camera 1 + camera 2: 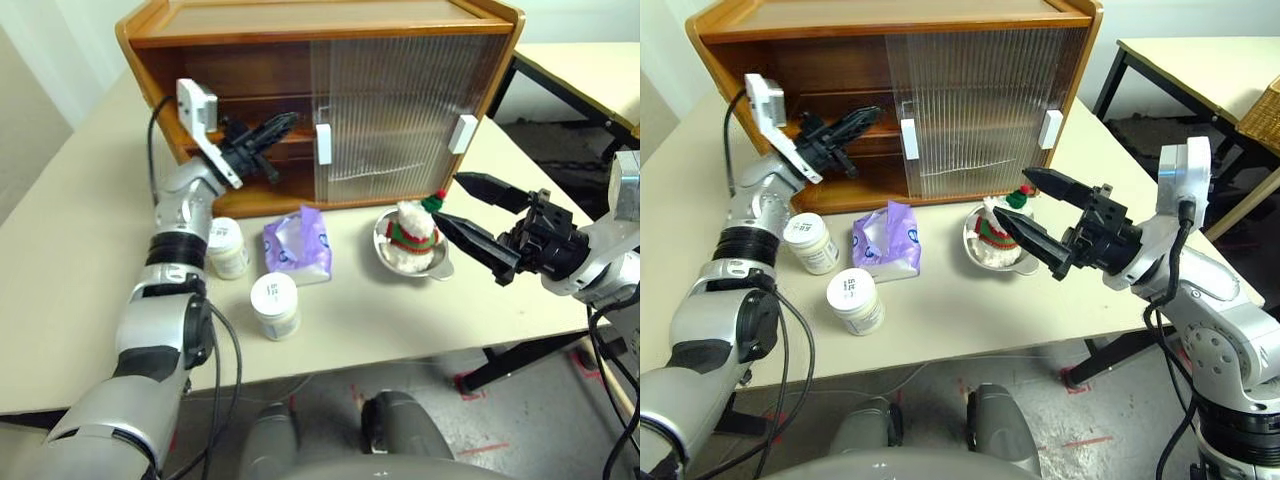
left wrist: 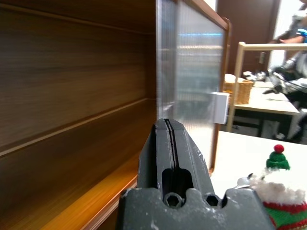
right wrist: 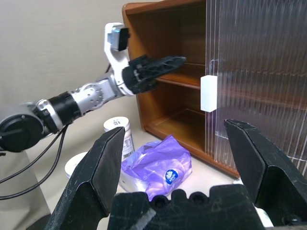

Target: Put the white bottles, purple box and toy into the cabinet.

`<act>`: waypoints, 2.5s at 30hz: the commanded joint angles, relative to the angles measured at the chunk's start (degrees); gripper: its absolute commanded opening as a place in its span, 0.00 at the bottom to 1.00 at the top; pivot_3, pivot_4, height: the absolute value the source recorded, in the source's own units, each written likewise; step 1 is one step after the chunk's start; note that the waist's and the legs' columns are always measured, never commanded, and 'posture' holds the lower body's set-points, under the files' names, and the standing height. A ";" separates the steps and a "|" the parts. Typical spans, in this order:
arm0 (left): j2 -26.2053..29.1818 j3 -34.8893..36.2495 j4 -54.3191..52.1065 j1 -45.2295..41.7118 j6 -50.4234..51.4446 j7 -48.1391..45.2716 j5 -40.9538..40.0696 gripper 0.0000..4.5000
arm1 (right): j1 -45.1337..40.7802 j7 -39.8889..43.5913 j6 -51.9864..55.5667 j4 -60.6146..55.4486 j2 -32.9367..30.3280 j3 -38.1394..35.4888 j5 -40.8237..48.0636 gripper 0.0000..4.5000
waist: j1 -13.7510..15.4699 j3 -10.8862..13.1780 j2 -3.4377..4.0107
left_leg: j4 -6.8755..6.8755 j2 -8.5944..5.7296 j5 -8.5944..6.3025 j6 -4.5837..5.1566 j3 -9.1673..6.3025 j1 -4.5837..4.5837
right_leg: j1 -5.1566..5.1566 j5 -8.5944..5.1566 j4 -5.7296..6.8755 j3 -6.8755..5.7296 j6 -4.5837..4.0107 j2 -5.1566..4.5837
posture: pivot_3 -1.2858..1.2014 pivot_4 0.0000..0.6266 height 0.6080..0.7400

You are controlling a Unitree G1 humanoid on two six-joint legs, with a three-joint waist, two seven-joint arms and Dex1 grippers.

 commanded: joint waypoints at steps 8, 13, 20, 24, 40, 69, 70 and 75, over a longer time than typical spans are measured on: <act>8.86 1.78 -27.51 18.65 14.98 0.64 -6.86 0.47 | -3.99 4.15 -0.87 5.30 0.13 3.36 -1.02 1.00 | 0.96 0.02 0.04 | -0.01 0.01 0.00 0.00 0.02 0.02 | -0.01 0.00 0.02 0.07 -0.01 -0.01 | 0.51 0.00 1.00; 12.27 4.69 -32.42 27.46 14.10 1.29 -7.62 0.89 | -5.67 5.46 -1.02 7.09 0.75 4.95 -1.70 1.00 | 2.81 0.06 0.10 | 0.02 0.19 -0.01 -0.03 0.05 0.03 | -0.04 -0.03 0.04 0.06 -0.06 0.12 | 0.52 0.00 1.00; 14.17 7.14 -32.78 35.56 11.14 -1.02 -7.91 1.00 | -7.36 6.62 -0.58 8.39 0.80 5.79 -1.96 1.00 | 5.19 0.17 0.26 | 0.02 0.30 -0.03 -0.05 0.13 0.01 | -0.12 -0.22 0.04 0.07 -0.41 0.16 | 0.53 0.00 1.00; 15.00 6.48 -30.81 38.78 11.00 -3.04 -7.33 1.00 | -7.64 6.52 -0.14 8.18 0.52 5.76 -1.53 1.00 | 6.21 0.19 0.31 | 0.01 0.33 -0.04 -0.07 0.25 -0.02 | -0.22 -0.37 0.04 0.12 -0.66 0.15 | 0.53 0.00 1.00; 12.41 0.26 -16.40 34.31 2.38 -7.86 -3.31 1.00 | -7.04 4.94 2.12 5.63 -1.42 3.51 0.38 1.00 | 6.16 0.22 0.37 | 0.00 0.41 -0.05 -0.08 0.46 -0.07 | -0.37 -0.35 0.06 0.17 -0.64 0.17 | 0.51 0.00 1.00; 10.60 -3.96 -1.47 28.40 -11.37 -9.62 3.09 1.00 | -7.33 2.25 2.81 3.98 -1.99 2.75 2.38 1.00 | 4.49 0.19 0.32 | 0.01 0.42 -0.11 -0.07 0.60 -0.10 | -0.56 -0.14 0.29 0.30 -0.31 0.22 | 0.49 0.00 1.00; 10.64 -3.94 -1.05 28.31 -11.63 -9.61 3.14 1.00 | -7.38 2.17 2.82 3.95 -1.99 2.72 2.45 1.00 | 4.50 0.19 0.31 | 0.01 0.43 -0.11 -0.07 0.60 -0.10 | -0.56 -0.15 0.29 0.30 -0.31 0.22 | 0.49 0.00 1.00; 10.55 -3.84 0.57 27.78 -12.60 -9.26 3.26 1.00 | -7.36 1.96 2.82 3.77 -2.08 2.72 2.68 1.00 | 4.54 0.19 0.31 | 0.02 0.44 -0.11 -0.08 0.60 -0.10 | -0.55 -0.14 0.29 0.30 -0.31 0.23 | 0.49 0.00 1.00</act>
